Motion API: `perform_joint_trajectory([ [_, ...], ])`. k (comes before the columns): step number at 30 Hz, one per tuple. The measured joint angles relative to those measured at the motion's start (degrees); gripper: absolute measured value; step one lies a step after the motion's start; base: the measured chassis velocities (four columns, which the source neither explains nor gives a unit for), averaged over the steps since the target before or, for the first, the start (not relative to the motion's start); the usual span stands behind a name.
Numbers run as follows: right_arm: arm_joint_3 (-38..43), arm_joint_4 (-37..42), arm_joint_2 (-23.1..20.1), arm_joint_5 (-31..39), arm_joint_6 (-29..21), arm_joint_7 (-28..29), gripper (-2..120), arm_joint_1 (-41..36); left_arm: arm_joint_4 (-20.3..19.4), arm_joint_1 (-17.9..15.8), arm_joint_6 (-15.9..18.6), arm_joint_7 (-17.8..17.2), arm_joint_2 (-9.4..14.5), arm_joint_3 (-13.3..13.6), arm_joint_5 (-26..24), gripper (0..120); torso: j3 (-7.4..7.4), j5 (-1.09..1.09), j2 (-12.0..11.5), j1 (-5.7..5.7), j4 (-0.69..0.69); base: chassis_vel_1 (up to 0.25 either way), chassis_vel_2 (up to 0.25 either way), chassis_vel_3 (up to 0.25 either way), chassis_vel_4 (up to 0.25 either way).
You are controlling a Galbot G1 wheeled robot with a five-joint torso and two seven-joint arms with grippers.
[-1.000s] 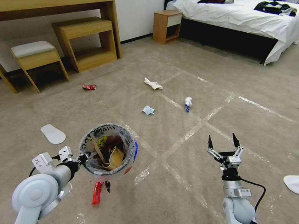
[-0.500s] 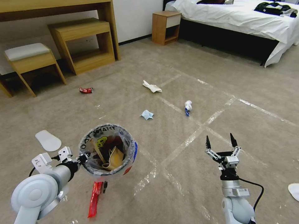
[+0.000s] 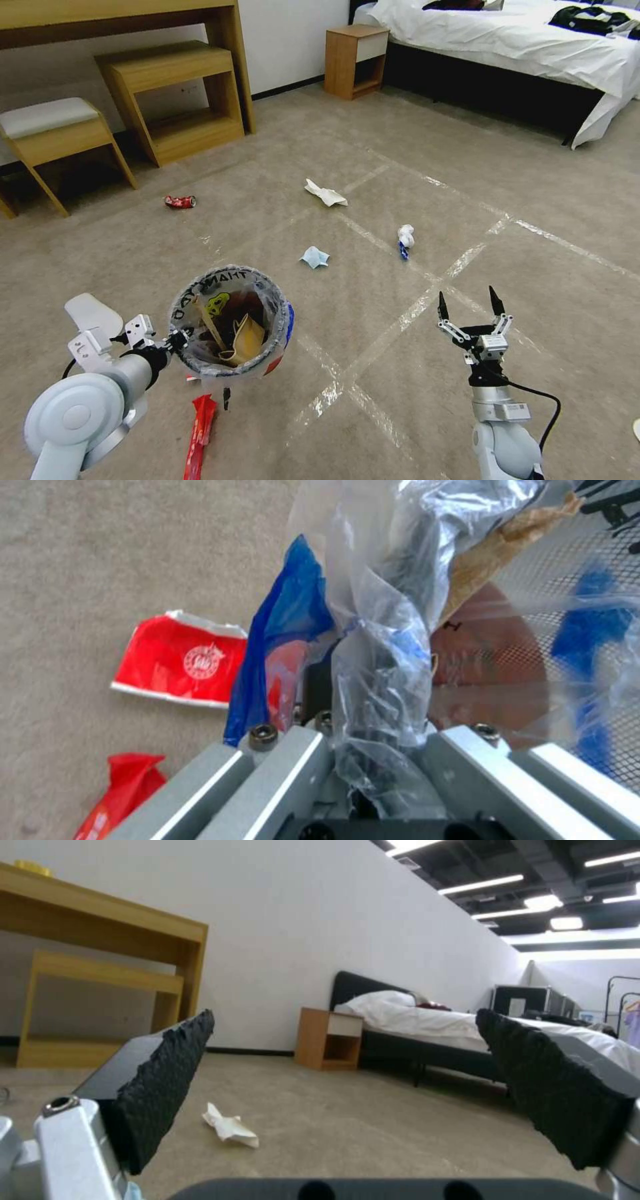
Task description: Pick up the trash bin and place the garbage on the floor into it.
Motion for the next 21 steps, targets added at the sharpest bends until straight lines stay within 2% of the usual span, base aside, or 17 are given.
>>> perform_joint_trajectory([
  [21, -0.1, -0.4, 0.1, -0.3, 0.1, -0.2, 100, 0.3, 0.2, 0.1, 0.0, 0.0, 0.0, -0.1, 0.1, 0, 0.00, 0.00, 0.0, 0.00, 0.00, -0.107, 0.102, 0.109, -0.107],
])
